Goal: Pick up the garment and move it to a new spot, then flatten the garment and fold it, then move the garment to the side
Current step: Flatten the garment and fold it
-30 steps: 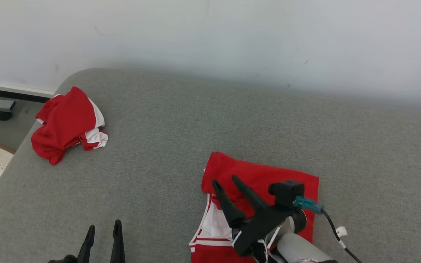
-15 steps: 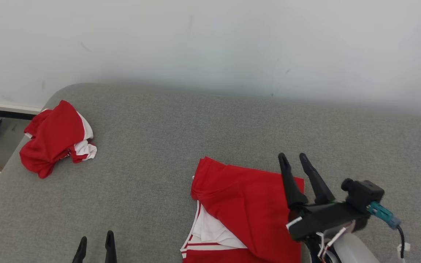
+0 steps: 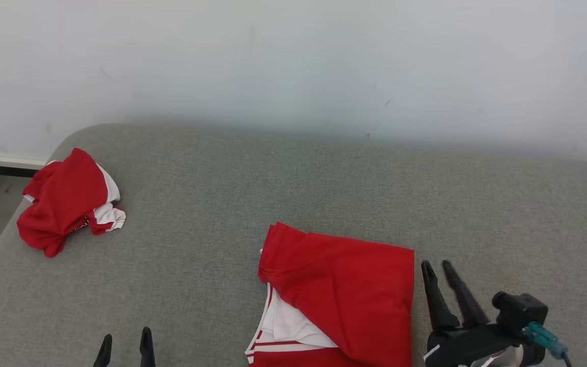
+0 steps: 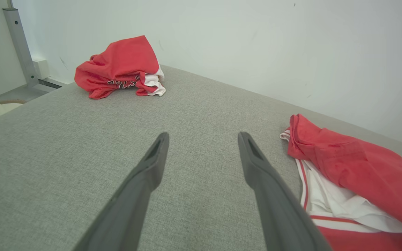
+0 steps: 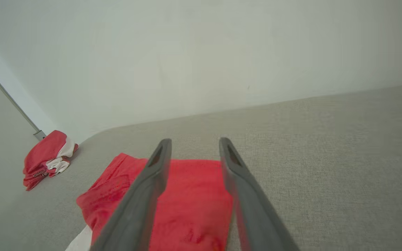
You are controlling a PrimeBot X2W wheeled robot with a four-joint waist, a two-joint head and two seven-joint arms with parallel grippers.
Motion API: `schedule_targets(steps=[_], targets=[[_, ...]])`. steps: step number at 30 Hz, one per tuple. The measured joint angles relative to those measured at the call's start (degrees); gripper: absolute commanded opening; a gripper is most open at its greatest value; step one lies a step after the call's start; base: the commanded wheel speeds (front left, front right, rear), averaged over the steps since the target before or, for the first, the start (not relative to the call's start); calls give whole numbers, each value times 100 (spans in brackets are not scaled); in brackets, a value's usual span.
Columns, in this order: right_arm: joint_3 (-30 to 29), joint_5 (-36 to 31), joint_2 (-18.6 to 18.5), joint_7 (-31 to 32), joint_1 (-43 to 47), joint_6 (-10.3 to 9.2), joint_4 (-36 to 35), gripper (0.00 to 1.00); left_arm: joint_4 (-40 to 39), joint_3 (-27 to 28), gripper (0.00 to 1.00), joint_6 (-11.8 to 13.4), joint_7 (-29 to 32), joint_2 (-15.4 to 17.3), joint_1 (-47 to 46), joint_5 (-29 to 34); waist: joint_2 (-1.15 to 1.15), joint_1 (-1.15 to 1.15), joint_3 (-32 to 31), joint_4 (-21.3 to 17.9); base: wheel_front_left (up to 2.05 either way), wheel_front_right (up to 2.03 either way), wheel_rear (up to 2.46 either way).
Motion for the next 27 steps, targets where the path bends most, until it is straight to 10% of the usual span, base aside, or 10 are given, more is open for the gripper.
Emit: schedule_targets(steps=[27], targets=[[740,-904,283,0,-1688,0,3330,0,45,-202,100,8,0,0,-52,428,0,1,211,595,0,0,0]])
